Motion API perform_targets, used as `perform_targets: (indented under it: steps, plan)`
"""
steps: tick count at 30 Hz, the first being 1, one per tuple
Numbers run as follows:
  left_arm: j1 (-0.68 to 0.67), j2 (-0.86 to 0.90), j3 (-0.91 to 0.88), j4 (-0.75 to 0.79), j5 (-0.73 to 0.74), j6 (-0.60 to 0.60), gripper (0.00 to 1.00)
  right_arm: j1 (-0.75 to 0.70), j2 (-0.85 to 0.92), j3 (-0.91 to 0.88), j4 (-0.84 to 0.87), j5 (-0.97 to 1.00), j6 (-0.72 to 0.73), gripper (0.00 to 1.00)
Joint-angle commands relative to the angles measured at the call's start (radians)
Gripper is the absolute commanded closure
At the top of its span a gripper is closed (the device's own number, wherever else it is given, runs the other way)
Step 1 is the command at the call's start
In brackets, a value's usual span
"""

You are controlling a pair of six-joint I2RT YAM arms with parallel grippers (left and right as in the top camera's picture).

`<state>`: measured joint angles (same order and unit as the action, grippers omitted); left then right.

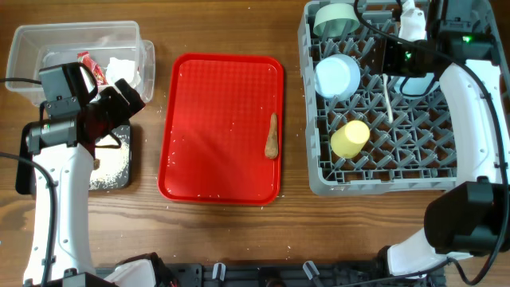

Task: Sort waste into correct bins and load items into the dishwasher rack
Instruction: 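Reach left gripper to red tray and grasp carrot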

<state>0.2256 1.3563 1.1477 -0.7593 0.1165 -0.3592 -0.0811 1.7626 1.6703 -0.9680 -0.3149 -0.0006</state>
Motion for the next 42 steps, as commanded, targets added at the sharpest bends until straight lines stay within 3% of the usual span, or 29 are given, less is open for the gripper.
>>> perform_targets:
  steps: [1, 6, 12, 18, 22, 25, 26, 28, 34, 38, 42]
  plan:
    - [0.006, -0.016, 0.018, 0.003, -0.006, 0.015, 0.00, 0.005, -0.013, 0.013, 0.005, -0.039, 0.000, 0.45]
    - [0.006, -0.016, 0.018, 0.003, -0.006, 0.015, 0.00, 0.041, -0.013, 0.013, -0.021, -0.072, -0.023, 0.39]
    - [0.006, -0.016, 0.018, 0.003, -0.006, 0.015, 0.00, 0.222, -0.047, 0.014, 0.032, -0.063, -0.024, 0.31]
    - [0.006, -0.016, 0.018, 0.003, -0.002, 0.010, 0.00, 0.296, -0.093, 0.014, 0.003, 0.113, -0.022, 0.10]
    - [0.006, -0.016, 0.018, -0.035, 0.049, 0.004, 0.00, 0.286, -0.095, 0.014, -0.047, 0.177, -0.022, 0.07]
    - [-0.002, -0.010, 0.018, -0.034, 0.227, 0.035, 0.00, 0.280, -0.095, 0.014, -0.054, 0.227, -0.023, 0.01]
    - [-0.032, 0.000, 0.018, -0.030, 0.292, 0.064, 0.00, 0.280, -0.095, 0.014, -0.054, 0.248, -0.022, 0.00]
    - [-0.134, 0.025, 0.018, -0.033, 0.269, 0.103, 0.01, 0.280, -0.095, 0.014, -0.054, 0.277, -0.023, 0.00]
    - [-0.541, 0.209, 0.018, -0.007, -0.010, 0.122, 0.01, 0.280, -0.095, 0.013, -0.056, 0.301, -0.026, 0.00]
    - [-0.664, 0.364, 0.018, 0.064, -0.019, 0.116, 0.03, 0.280, -0.095, 0.013, -0.059, 0.301, -0.025, 0.00]
    - [-0.706, 0.459, 0.018, 0.150, -0.018, 0.065, 0.03, 0.280, -0.095, 0.013, -0.067, 0.301, -0.024, 0.00]
